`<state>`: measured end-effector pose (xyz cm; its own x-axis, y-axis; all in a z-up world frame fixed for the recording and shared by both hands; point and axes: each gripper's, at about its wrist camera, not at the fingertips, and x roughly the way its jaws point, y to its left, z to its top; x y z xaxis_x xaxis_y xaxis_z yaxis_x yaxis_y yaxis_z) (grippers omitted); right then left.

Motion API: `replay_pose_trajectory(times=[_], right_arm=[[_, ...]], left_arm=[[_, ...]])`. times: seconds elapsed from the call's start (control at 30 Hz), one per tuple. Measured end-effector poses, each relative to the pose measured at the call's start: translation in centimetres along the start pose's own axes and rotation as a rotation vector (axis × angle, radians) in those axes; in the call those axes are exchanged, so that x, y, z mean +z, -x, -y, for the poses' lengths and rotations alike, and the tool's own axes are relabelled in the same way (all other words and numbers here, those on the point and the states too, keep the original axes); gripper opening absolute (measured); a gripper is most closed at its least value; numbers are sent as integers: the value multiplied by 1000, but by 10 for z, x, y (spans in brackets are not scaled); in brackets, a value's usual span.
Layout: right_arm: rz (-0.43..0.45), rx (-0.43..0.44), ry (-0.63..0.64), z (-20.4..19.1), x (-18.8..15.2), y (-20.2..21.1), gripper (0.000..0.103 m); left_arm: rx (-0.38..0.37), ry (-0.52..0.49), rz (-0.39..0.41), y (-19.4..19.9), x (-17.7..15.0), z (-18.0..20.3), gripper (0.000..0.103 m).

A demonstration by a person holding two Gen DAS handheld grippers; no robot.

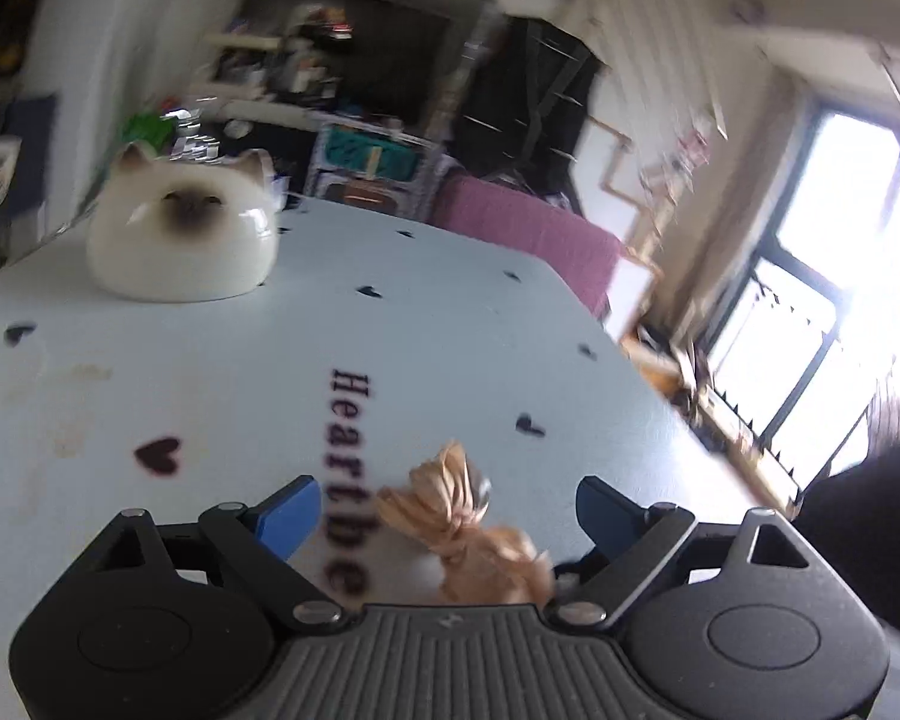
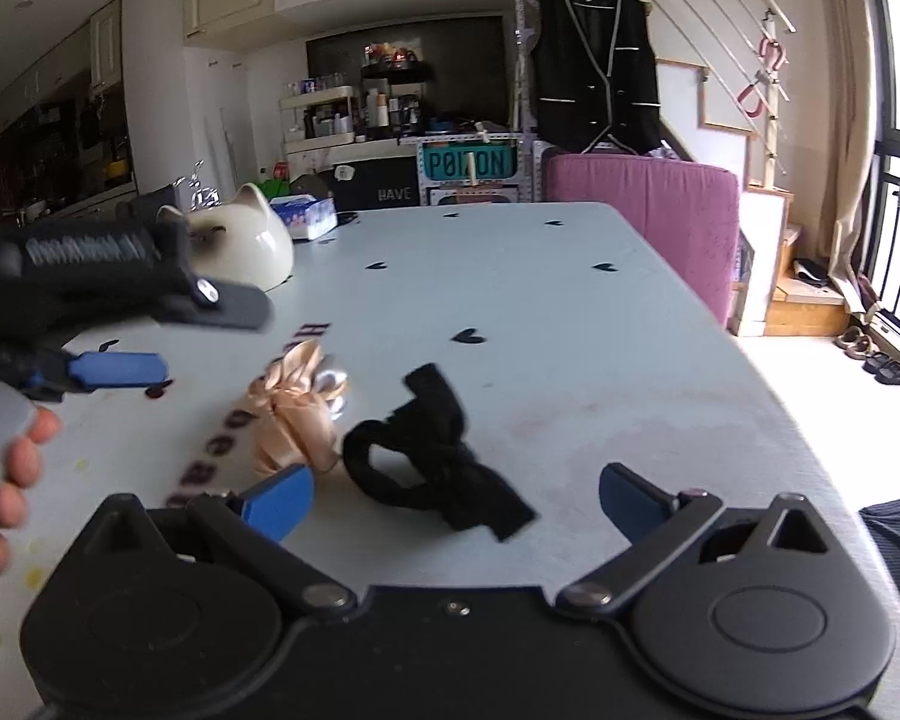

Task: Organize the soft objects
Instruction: 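Grasp the tan satin bow with the left gripper while the right grasps the black scrunchie, then carry the tan bow and black scrunchie together over the white box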

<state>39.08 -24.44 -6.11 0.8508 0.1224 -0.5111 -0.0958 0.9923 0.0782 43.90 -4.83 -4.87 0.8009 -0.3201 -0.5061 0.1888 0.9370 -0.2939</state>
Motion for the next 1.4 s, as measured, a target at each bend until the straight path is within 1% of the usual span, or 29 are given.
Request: replay_pose_trajectory(times=[0.03,0.1,0.17,0.3,0.33,0.43,0.53,0.57,0.6,0.63,0.7,0.73,0.8,0.87,0.9,0.97,1.07,1.13,1.17,1.2,1.23,1.33,1.4], right_arm=[[-2,3,5,-3,0,-3,103],[-3,3,36,-10,-1,-10,102],[-25,-5,63,-16,-1,-16,102],[-28,28,45,-17,1,-21,101],[-37,28,41,-18,2,-24,98],[-82,44,24,-15,3,-32,96],[-123,51,-4,-11,3,-38,94],[-121,52,-11,-10,3,-39,94],[-115,51,-17,-10,4,-40,94],[-117,49,-18,-10,4,-41,94],[-122,36,-6,-13,5,-44,94],[-124,30,5,-16,5,-46,94],[-135,17,34,-21,6,-48,92],[-142,1,60,-26,6,-50,88],[-142,-2,68,-27,6,-51,84],[-134,6,67,-27,6,-49,80],[-126,-2,57,-24,6,-47,69],[-119,-10,48,-23,6,-47,54],[-114,-14,40,-21,6,-46,50],[-110,-19,32,-19,6,-45,43],[-105,-21,22,-17,7,-44,38],[-92,1,-20,-9,7,-42,29],[-86,12,-49,-4,6,-41,26]], left_arm=[[-11,-2,-14,-4,-2,-1,91],[-26,30,-52,-12,-6,-5,92],[-30,83,-92,-21,-6,-10,92],[-41,186,-140,-37,-1,-16,91],[-47,196,-145,-40,0,-16,91],[-54,185,-147,-47,2,-11,91],[-51,148,-118,-48,-2,-7,91],[-48,138,-108,-48,-2,-7,86],[-42,126,-103,-48,-3,-6,79],[-36,110,-101,-47,-3,-6,76],[-19,76,-94,-47,-4,-4,62],[-11,61,-91,-48,-4,-4,60],[-5,43,-88,-47,-5,-5,52],[-6,30,-89,-46,-6,-6,46],[-6,23,-91,-46,-6,-6,42],[-3,14,-91,-45,-6,-6,39],[-10,19,-93,-43,-8,-7,35],[-12,18,-93,-42,-8,-7,34],[-12,18,-93,-41,-8,-7,34],[-12,20,-93,-41,-8,-8,34],[-12,22,-93,-41,-9,-8,34],[-7,25,-91,-39,-9,-9,34],[-4,31,-90,-40,-7,-10,33]])
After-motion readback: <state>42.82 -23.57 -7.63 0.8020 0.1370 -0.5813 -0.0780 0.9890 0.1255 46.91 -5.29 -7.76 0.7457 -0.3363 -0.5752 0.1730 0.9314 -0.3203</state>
